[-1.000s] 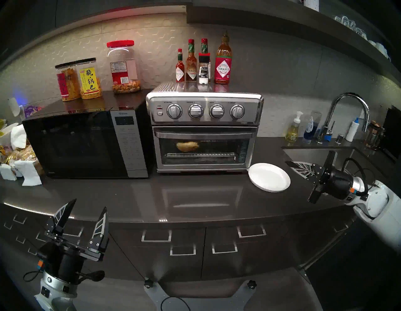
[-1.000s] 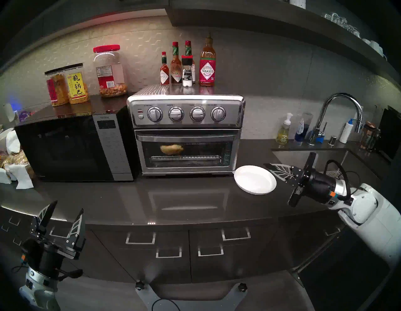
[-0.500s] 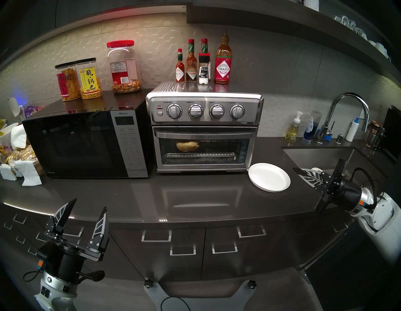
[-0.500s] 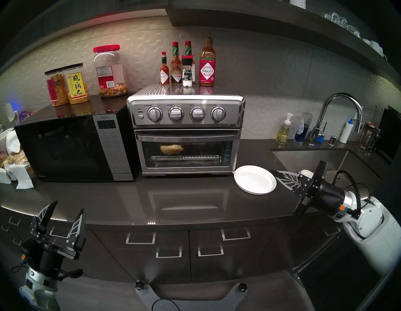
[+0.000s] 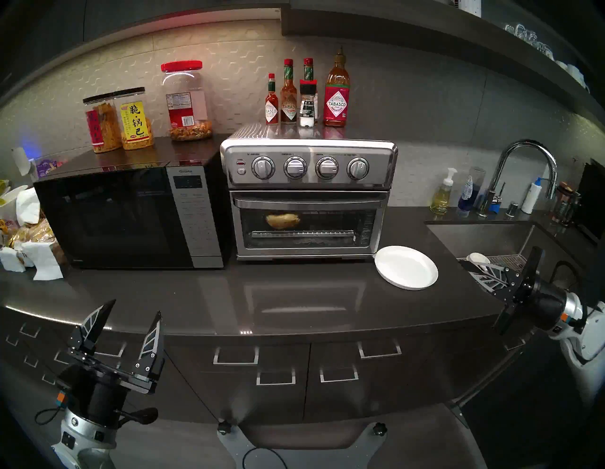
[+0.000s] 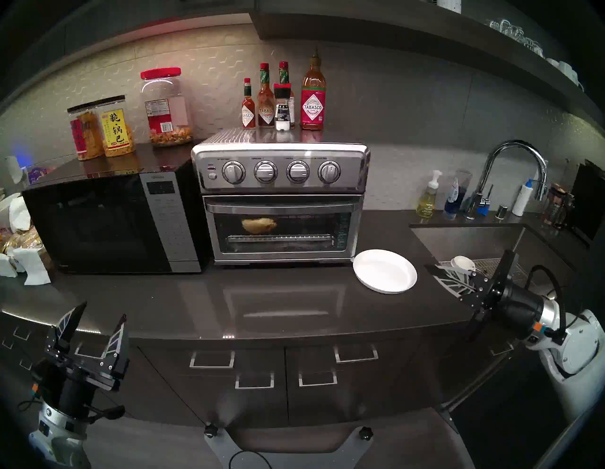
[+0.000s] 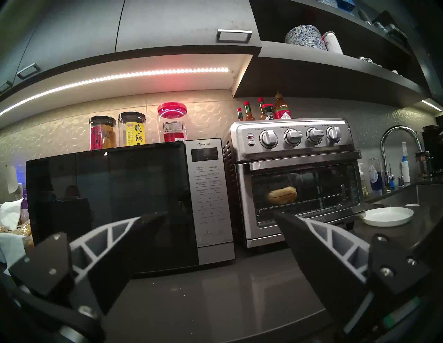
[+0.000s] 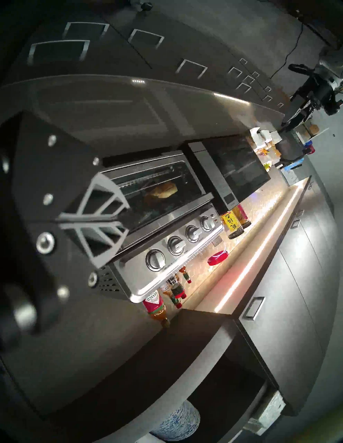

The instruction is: Open the oven and place the bagel inside on the rack

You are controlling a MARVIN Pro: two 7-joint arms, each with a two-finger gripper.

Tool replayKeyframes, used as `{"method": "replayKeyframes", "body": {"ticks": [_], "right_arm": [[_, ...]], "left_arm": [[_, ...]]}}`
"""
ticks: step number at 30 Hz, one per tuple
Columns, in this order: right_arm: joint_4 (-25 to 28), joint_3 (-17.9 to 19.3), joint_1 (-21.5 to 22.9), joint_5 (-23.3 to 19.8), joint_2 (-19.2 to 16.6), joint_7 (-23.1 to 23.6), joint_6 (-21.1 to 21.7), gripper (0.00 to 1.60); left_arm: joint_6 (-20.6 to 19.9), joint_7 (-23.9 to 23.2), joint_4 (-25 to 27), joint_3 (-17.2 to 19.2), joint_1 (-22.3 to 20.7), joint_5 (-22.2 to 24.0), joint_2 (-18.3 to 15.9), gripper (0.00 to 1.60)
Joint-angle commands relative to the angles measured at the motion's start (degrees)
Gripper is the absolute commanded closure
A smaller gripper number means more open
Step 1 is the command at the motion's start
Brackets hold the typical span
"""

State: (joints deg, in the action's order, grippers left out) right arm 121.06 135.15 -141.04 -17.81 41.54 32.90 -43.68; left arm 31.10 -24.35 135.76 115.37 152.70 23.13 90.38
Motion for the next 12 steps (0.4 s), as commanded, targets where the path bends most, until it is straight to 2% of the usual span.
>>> {"method": "replayKeyframes", "body": {"ticks": [1,12], "right_arm": [[5.4,6.1,-6.3,-2.4,6.4,2.3,4.1,1.41],[7.6,8.4,-7.5,-4.3,8.4,4.9,7.4,1.41]], "left_arm": [[0.0,0.0,1.4,0.1,0.3,0.1,0.1,0.0],[-0.1,0.0,1.5,0.2,0.4,0.0,0.1,0.0]]}}
